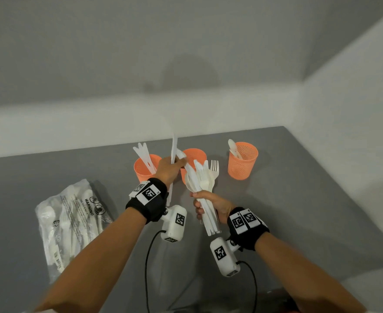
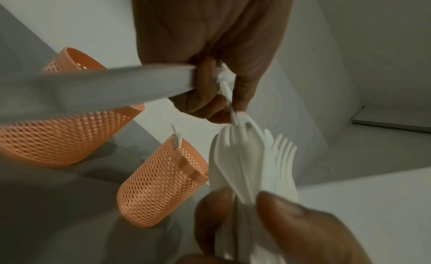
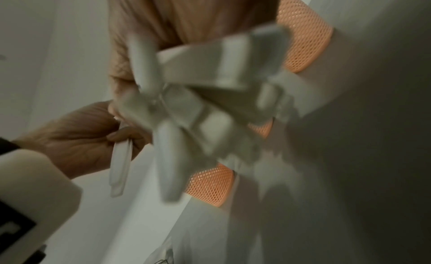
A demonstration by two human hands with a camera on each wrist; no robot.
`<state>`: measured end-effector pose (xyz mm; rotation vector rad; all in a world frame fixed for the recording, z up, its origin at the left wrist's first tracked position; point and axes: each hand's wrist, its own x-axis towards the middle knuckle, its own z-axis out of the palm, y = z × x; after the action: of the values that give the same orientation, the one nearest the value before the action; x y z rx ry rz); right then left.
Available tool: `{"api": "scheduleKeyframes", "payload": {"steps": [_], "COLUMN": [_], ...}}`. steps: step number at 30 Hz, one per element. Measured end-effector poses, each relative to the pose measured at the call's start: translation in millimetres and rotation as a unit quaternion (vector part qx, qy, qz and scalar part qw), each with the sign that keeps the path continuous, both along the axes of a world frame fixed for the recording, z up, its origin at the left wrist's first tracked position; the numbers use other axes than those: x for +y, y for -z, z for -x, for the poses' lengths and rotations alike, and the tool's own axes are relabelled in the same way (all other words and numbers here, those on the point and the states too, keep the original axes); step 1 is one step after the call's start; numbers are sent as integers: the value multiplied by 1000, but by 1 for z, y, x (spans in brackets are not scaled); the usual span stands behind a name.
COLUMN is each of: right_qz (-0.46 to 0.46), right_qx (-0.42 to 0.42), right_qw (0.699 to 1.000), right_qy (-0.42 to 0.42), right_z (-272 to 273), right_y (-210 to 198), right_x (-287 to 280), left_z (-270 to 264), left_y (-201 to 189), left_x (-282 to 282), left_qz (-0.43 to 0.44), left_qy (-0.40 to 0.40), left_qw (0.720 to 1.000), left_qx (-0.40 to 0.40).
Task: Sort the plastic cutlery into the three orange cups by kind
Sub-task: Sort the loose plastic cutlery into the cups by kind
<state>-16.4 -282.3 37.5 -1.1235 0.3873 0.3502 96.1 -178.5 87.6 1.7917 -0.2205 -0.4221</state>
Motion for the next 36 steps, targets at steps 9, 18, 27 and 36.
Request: {"api": "scheduleKeyframes", "payload": {"steps": [9,18,27,36], "right_qz": [26,24,24,67], "right_qx": [15,7,21,51], "right_qw": [999,1000,999,994], "right_qy": [-12,8,-21,-66], "right_z": [1,-4,-9,-11], "right_y": [2,-2,-2,2], "right_x": [-16,-33,-34,-43], "left_z": [-23,-5,9,-1], "left_y": [-29,-11,-2,-12], "left_x": [4,-3,-11,-5], "left_qz": [149,30,-66,-177], "left_qy": [-212,-36,47,183], "left_qw": [964,998,996,963], "left_qx": [-55,44,31,-85]}}
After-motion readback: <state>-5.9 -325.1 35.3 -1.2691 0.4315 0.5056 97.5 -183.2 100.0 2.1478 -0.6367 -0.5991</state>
